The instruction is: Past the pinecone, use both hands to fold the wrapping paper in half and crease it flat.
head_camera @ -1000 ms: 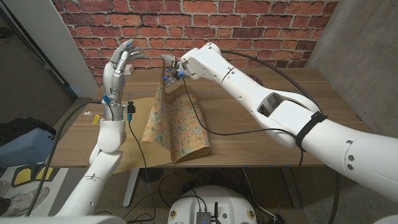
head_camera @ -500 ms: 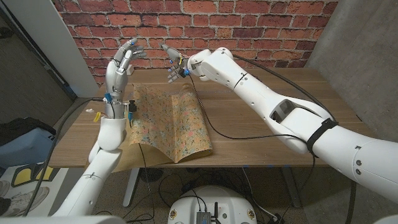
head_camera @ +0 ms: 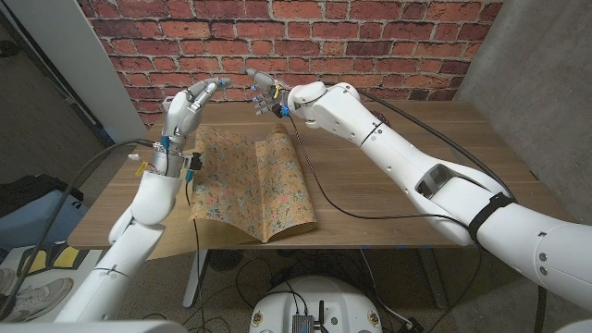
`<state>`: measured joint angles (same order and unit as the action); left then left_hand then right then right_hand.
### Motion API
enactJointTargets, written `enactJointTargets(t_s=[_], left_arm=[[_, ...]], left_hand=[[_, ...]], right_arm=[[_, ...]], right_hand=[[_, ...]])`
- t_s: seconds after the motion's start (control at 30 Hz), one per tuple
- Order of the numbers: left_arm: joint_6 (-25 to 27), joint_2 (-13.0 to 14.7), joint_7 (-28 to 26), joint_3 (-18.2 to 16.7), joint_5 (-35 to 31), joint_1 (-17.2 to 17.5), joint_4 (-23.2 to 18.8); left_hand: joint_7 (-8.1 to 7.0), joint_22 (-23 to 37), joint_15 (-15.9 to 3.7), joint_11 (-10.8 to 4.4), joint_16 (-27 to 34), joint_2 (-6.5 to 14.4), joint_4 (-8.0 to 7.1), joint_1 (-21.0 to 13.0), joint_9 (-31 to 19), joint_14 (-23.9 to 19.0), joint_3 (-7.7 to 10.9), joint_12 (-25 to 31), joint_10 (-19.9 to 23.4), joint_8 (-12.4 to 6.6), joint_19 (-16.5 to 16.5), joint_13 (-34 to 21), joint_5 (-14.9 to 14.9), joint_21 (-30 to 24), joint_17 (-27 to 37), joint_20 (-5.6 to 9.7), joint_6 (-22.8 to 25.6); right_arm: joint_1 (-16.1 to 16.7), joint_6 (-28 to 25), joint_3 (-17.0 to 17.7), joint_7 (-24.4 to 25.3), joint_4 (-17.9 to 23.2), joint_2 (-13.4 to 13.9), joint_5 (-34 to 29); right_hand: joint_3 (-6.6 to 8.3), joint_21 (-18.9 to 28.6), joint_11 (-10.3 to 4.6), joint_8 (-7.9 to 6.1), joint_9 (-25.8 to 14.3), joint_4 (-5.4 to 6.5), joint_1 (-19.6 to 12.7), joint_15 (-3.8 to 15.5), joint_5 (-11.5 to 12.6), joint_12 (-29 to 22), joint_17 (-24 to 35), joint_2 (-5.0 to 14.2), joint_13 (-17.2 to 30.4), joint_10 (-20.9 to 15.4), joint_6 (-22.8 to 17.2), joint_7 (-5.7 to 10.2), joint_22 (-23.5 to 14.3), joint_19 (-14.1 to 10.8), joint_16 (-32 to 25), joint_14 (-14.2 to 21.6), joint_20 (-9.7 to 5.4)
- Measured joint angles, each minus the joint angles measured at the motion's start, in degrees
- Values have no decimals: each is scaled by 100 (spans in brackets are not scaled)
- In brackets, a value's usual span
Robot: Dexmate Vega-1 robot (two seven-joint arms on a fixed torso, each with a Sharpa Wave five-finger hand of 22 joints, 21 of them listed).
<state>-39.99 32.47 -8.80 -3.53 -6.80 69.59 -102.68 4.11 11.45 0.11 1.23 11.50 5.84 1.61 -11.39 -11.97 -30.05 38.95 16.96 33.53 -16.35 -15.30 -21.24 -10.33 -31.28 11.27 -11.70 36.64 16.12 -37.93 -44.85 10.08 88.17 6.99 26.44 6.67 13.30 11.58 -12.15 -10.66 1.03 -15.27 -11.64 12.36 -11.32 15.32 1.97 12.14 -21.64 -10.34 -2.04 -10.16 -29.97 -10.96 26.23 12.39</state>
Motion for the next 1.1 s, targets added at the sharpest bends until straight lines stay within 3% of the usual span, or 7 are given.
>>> enactJointTargets(t_s=[0.27, 0.4, 0.5, 0.6, 0.7, 0.8, 1.1], left_arm=[[1382, 828, 417, -71, -287, 356, -906], [2264, 1257, 658, -73, -422, 471, -1282], [2743, 1506, 798, -37, -447, 492, -1437], [3114, 1738, 932, 42, -446, 490, -1538], [3373, 1934, 1037, 129, -435, 459, -1612], [3590, 2113, 1136, 226, -426, 417, -1670], [4180, 2717, 1409, 429, -523, 397, -2021]], left_hand=[[-52, -54, -92, -120, -91, 223, 394, -235, 53, 313, 270, -155, 35, 0, 300, 227, -92, 201, -142, 127, 525], [-55, -54, -117, -145, -91, 210, 456, -290, 80, 350, 314, -185, 59, 52, 389, 284, -95, 230, -142, 165, 552], [-81, -69, -93, -148, -114, 222, 474, -301, 79, 513, 297, -299, -100, 196, 523, 337, -95, 320, -132, 190, 325], [-139, -80, -81, -105, -136, 305, 485, -382, 79, 737, 296, -415, -320, 339, 668, 400, -95, 413, -125, 251, 113], [-196, -80, -81, -114, -136, 364, 517, -442, 79, 943, 328, -510, -552, 470, 781, 463, -95, 478, -126, 325, -104], [-250, -80, -136, -196, -136, 426, 590, -515, 79, 1053, 391, -553, -671, 500, 828, 515, -95, 510, -127, 352, -169], [-531, -80, -227, -380, -136, -104, 891, -1039, 79, 1493, 83, -576, -1309, 623, 932, 743, -23, 718, -141, 354, -1070]], right_arm=[[430, 52, 330, 188, 747, 311, 328], [624, 122, 433, 278, 1072, 482, 422], [764, 214, 470, 335, 1274, 630, 441], [909, 320, 482, 370, 1436, 787, 443], [1025, 377, 472, 433, 1618, 962, 387], [1093, 362, 416, 484, 1755, 1106, 307], [1219, 24, 151, 695, 2231, 1558, -186]], right_hand=[[0, -46, 30, 0, 0, 0, 0, -22, -13, 0, 0, 0, 0, 49, -32, -32, -13, 51, 0, -99, 10], [19, -84, -2, 0, 0, -19, -29, 48, -52, 0, 0, 64, -1, 80, -94, -30, -13, 103, 0, -218, 0], [233, -144, -76, 0, -1, -233, -328, 129, -74, 0, -4, 357, -1, 154, -231, -23, -13, 254, 0, -439, -15], [621, -165, -112, -16, -1, -555, -885, 237, -70, 0, -23, 649, -1, 188, -510, -33, -13, 363, -36, -582, -119], [933, -165, -206, -62, -1, -747, -1254, 285, -5, -39, -43, 839, -1, 100, -783, -43, -12, 404, -93, -631, -193], [1110, -165, -302, -106, -1, -841, -1457, 346, 17, -59, -43, 915, -1, 4, -954, -34, -12, 362, -134, -616, -252], [1225, -164, -340, -107, -1, -909, -1583, 379, 60, -60, -43, 875, -2, -35, -983, -21, -12, 315, -156, -599, -299]])
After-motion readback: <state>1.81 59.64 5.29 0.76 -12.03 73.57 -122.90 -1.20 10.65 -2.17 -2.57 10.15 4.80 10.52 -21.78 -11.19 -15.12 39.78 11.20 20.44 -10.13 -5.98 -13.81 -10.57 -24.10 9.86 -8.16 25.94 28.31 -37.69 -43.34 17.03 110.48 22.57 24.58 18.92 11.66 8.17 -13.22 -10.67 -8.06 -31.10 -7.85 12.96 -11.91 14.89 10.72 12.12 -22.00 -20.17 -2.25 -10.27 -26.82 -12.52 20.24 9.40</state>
